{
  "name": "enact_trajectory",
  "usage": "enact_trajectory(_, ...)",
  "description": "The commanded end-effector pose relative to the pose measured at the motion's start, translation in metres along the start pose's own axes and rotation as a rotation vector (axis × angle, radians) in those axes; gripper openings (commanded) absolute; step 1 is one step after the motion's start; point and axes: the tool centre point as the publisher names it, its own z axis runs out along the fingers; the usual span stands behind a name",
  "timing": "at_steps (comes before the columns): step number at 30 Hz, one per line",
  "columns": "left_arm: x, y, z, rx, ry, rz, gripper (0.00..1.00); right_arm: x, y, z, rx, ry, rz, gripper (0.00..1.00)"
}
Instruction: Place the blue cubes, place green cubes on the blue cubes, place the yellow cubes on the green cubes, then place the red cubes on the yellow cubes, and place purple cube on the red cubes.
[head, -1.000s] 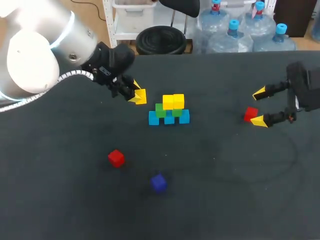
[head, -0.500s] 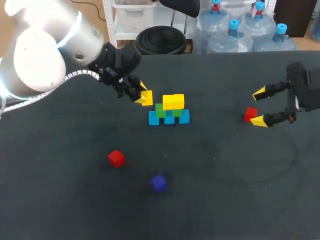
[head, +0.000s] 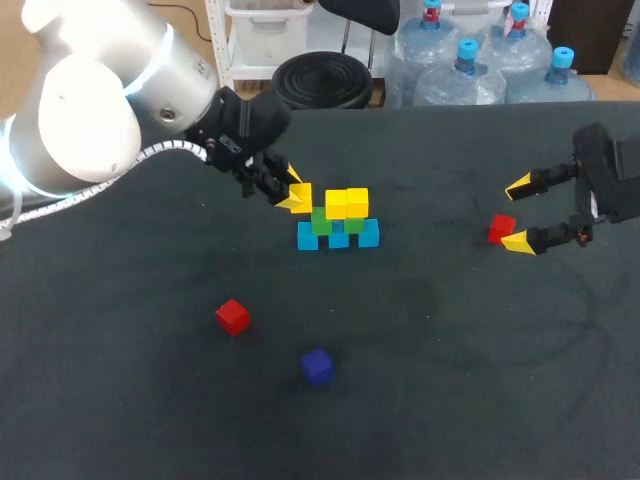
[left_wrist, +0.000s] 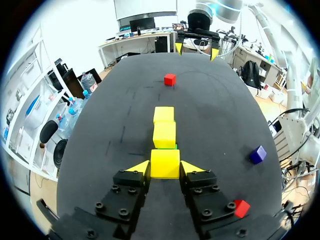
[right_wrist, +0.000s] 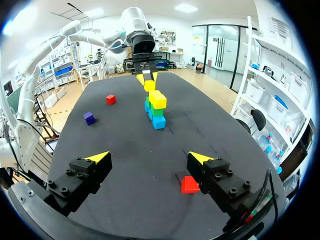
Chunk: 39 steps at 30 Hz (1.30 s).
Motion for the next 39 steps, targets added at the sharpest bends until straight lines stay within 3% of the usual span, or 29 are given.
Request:
enact_trajectory(1,-0.002,0.003,0.003,0.008,0.001,0.006,0.0,0.0,0.0,0.0,0.0,-0.002,-0.001,1.0)
enact_trajectory(39,-0.005,0.002,0.016,0.024,-0.002,0.011,0.0,0.0,0.0,0.0,0.0,-0.002,-0.001,1.0)
